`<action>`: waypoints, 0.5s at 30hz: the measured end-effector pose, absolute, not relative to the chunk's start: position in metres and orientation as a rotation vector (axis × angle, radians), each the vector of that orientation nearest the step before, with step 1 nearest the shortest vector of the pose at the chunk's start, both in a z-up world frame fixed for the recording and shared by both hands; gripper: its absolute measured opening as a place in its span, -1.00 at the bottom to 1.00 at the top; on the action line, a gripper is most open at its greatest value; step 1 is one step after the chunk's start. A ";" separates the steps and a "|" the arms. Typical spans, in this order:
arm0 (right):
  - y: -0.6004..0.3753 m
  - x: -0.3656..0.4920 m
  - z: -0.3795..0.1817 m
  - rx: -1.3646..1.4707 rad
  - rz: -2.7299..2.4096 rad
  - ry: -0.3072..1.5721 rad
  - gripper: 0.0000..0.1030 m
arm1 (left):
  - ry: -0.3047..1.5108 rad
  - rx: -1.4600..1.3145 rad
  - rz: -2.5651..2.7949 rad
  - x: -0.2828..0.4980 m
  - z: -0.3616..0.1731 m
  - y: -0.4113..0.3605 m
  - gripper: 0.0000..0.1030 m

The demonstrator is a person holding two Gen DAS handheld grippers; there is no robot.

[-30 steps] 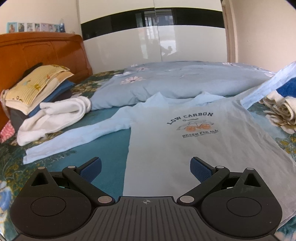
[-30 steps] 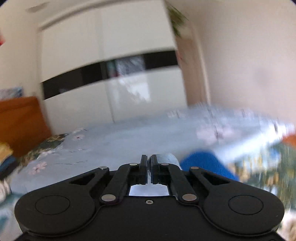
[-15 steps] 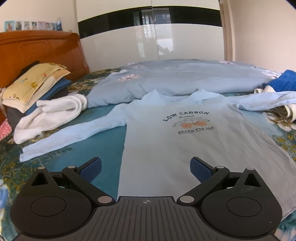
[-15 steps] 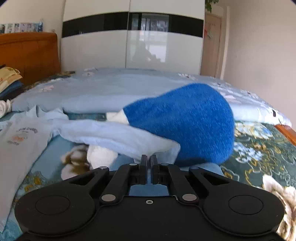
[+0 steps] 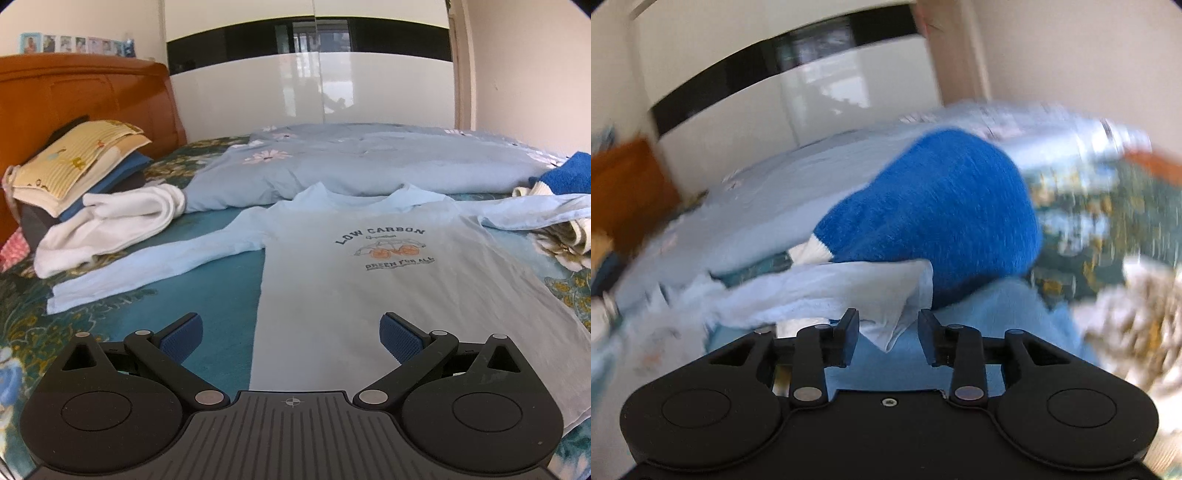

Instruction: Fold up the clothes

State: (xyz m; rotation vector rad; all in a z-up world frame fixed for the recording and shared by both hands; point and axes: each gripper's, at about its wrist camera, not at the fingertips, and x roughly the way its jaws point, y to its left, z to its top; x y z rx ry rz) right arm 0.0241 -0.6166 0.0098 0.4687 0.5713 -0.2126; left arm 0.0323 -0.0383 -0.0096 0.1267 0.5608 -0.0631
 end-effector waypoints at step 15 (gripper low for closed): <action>-0.638 0.033 -0.010 0.934 -0.279 0.513 -0.31 | 0.567 0.114 -0.057 0.034 -0.010 -0.032 1.00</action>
